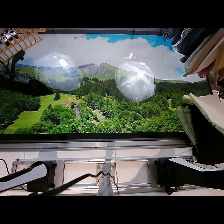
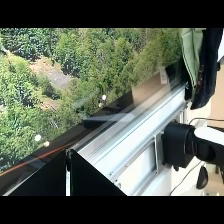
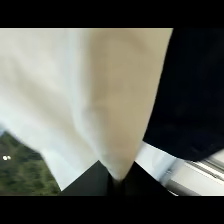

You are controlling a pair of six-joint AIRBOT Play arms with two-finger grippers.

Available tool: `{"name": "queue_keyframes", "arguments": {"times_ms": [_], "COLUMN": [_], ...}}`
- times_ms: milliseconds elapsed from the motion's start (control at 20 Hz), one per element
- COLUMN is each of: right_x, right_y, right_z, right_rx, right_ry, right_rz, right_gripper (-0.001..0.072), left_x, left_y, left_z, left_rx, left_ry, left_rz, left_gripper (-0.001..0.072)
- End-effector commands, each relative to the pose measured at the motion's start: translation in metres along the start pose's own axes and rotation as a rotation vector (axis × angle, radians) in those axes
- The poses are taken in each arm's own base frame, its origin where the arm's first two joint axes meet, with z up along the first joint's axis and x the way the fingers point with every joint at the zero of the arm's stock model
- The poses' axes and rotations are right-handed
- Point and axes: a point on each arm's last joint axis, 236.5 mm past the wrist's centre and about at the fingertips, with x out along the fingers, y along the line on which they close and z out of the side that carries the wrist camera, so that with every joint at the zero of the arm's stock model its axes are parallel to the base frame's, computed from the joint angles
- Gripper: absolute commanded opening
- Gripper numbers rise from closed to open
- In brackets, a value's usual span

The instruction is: Fold the clothes and pants, and hang the long-sleeved shirts on hangers.

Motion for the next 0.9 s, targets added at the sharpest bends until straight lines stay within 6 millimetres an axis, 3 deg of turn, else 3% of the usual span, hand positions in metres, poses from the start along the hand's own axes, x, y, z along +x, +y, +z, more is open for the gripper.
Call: {"name": "queue_keyframes", "arguments": {"times_ms": [0, 150, 200, 250, 300, 350, 400, 450, 550, 600, 650, 700, 750, 800, 850], "right_x": [0.045, 0.074, 0.073, 0.066, 0.056, 0.042, 0.033, 0.026, 0.007, -0.001, -0.001, 0.01, 0.028, 0.051, 0.078], "right_y": [-0.077, -0.109, -0.111, -0.111, -0.109, -0.102, -0.082, -0.039, 0.077, 0.131, 0.18, 0.215, 0.236, 0.248, 0.253], "right_z": [-0.044, -0.056, -0.051, -0.046, -0.039, -0.025, -0.006, 0.017, 0.043, 0.041, 0.025, -0.002, -0.033, -0.062, -0.091], "right_rx": [0.073, 0.097, 0.093, 0.088, 0.078, 0.073, 0.089, 0.063, -0.069, -0.133, -0.242, -0.398, -0.54, -0.652, -0.766], "right_ry": [0.11, 0.136, 0.117, 0.102, 0.081, 0.032, -0.04, -0.119, -0.22, -0.223, -0.185, -0.121, -0.038, 0.044, 0.118], "right_rz": [-0.106, -0.201, -0.213, -0.218, -0.225, -0.226, -0.175, -0.046, 0.306, 0.462, 0.571, 0.597, 0.572, 0.512, 0.419], "right_gripper": [0.0015, 0.003, 0.0264, 0.0572, 0.0654, 0.0652, 0.0641, 0.0638, 0.0637, 0.0637, 0.0636, 0.0636, 0.0631, 0.0556, 0.0403], "left_x": [-0.001, -0.001, -0.001, -0.001, -0.002, -0.004, -0.009, -0.018, -0.05, -0.073, -0.101, -0.135, -0.165, -0.191, -0.211], "left_y": [0.0, 0.0, 0.0, 0.002, 0.006, 0.013, 0.024, 0.039, 0.076, 0.093, 0.108, 0.116, 0.117, 0.108, 0.096], "left_z": [0.0, 0.0, 0.0, -0.001, -0.003, -0.007, -0.012, -0.019, -0.036, -0.044, -0.047, -0.044, -0.033, -0.013, 0.008], "left_rx": [0.001, -0.003, -0.003, -0.003, -0.009, -0.034, -0.061, -0.099, -0.187, -0.22, -0.236, -0.234, -0.212, -0.156, -0.09], "left_ry": [-0.002, -0.001, -0.001, 0.003, 0.012, 0.023, 0.039, 0.055, 0.069, 0.057, 0.017, -0.064, -0.178, -0.328, -0.462], "left_rz": [0.0, 0.0, 0.001, 0.011, 0.035, 0.073, 0.139, 0.234, 0.483, 0.626, 0.773, 0.916, 1.019, 1.077, 1.101], "left_gripper": [0.0006, 0.0006, 0.0006, 0.0006, 0.0006, 0.0006, 0.0006, 0.0006, 0.0006, 0.0006, 0.0006, 0.0006, 0.0007, 0.0006, 0.0006]}}
